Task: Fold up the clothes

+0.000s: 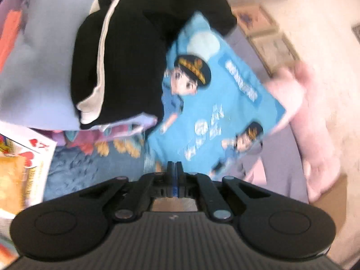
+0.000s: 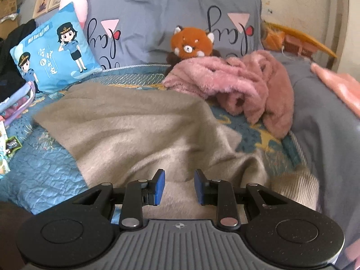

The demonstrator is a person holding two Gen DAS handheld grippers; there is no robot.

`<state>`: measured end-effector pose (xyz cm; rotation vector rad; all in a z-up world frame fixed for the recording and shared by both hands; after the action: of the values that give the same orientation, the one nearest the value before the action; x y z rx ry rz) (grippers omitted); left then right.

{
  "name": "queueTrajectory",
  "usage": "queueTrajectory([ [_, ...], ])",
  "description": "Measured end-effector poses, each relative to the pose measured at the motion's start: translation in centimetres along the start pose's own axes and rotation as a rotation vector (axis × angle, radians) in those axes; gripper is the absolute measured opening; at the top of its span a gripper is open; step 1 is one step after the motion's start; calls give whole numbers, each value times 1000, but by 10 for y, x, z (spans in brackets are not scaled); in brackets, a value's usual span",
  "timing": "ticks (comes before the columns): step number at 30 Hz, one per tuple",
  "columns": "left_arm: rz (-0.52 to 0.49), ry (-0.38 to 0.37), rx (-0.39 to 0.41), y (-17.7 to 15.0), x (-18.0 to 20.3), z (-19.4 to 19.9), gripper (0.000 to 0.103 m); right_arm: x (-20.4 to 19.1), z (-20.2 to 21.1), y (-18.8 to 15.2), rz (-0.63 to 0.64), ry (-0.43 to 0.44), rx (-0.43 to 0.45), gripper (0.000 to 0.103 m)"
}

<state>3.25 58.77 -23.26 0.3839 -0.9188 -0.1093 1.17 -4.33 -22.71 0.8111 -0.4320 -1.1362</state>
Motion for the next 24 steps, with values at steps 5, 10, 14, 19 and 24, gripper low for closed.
queueTrajectory([
  [5,-155,73,-223,-30,-2,-3,31,-13,-3,-7,-33,47,-11,28],
  [10,-170,163,-306,-84,-9,-40,97,-27,4,-4,51,43,5,28],
  [14,-189,254,-329,-101,-20,-54,103,-21,2,-5,42,28,-11,28],
  [19,-415,396,-353,-108,-10,-74,103,-16,-9,-9,4,22,-44,28],
  [24,-544,480,-328,-110,9,-66,103,-26,-14,-9,37,38,-52,28],
])
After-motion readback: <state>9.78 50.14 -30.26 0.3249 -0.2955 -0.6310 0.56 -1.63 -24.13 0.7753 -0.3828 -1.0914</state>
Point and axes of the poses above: each gripper's, at about its wrist camera, not at the fingertips, and z roughly against the way its jaws point, x to its right, y to its top, the point moved 7 cm from there along -z, roughly the way its jaws point, and after that the axes turned 8 degrees about y, right-handed, at the moved point
